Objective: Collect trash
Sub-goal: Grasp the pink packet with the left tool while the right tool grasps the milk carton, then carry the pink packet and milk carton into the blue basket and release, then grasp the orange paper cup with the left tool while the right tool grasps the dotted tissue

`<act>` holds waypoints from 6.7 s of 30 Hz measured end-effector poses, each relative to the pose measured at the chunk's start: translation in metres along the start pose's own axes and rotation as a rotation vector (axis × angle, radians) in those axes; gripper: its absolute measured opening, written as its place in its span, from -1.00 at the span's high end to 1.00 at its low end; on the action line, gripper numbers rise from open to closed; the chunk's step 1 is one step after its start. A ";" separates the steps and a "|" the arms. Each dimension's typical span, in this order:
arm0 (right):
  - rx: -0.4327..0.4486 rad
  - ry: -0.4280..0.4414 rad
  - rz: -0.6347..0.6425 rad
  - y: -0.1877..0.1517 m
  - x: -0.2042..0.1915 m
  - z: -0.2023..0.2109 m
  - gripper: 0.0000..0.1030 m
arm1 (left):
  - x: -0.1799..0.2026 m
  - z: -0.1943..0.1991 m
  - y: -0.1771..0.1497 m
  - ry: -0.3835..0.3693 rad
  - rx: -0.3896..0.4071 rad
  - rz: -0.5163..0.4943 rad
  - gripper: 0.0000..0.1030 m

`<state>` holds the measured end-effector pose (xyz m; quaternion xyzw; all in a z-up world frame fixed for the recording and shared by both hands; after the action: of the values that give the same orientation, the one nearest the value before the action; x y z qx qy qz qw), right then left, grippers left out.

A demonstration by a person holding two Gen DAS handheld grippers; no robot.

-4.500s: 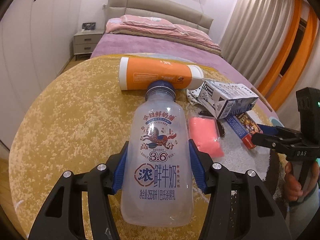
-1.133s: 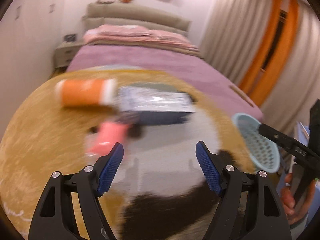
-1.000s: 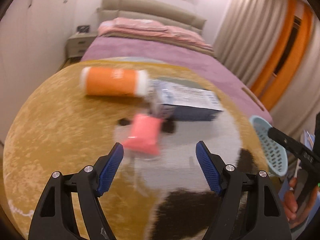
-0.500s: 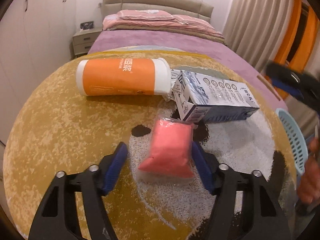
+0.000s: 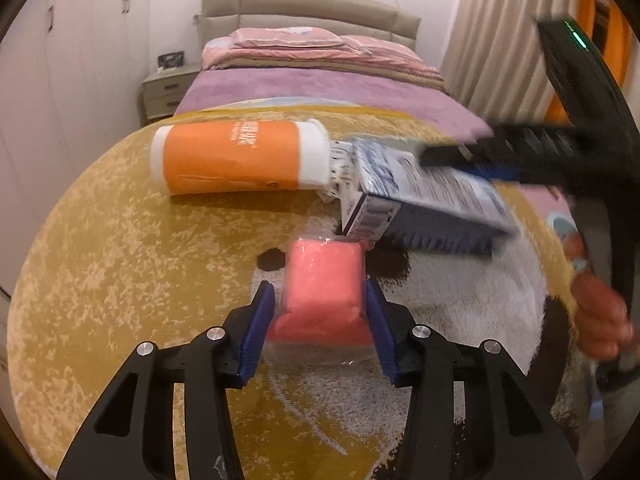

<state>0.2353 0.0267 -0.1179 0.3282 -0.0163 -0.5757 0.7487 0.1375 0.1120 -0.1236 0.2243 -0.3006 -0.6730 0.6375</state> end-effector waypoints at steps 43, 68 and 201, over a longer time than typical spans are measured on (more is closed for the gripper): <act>0.311 -0.124 -0.078 -0.062 0.024 0.133 -0.11 | 0.049 0.069 0.025 -0.202 0.106 0.097 0.24; 0.546 -0.392 -0.548 -0.100 0.257 0.279 -0.12 | 0.329 0.027 0.106 -0.514 0.067 -0.270 0.25; 0.055 -0.142 0.164 0.034 -0.005 -0.052 -0.19 | -0.044 0.012 0.045 -0.090 0.002 -0.026 -0.23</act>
<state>0.2835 0.0594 -0.1396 0.3046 -0.1122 -0.5336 0.7809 0.1654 0.1566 -0.0872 0.1981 -0.3267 -0.6906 0.6141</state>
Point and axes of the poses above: each gripper's, at about its wrist camera, not at the fingertips, and z roughly against the way its jaws point, x to its right, y to its top, the point moved 10 cm from there along -z, roughly the way its jaws point, and after that the axes turned 7 degrees about -z, right-handed, at the moved point
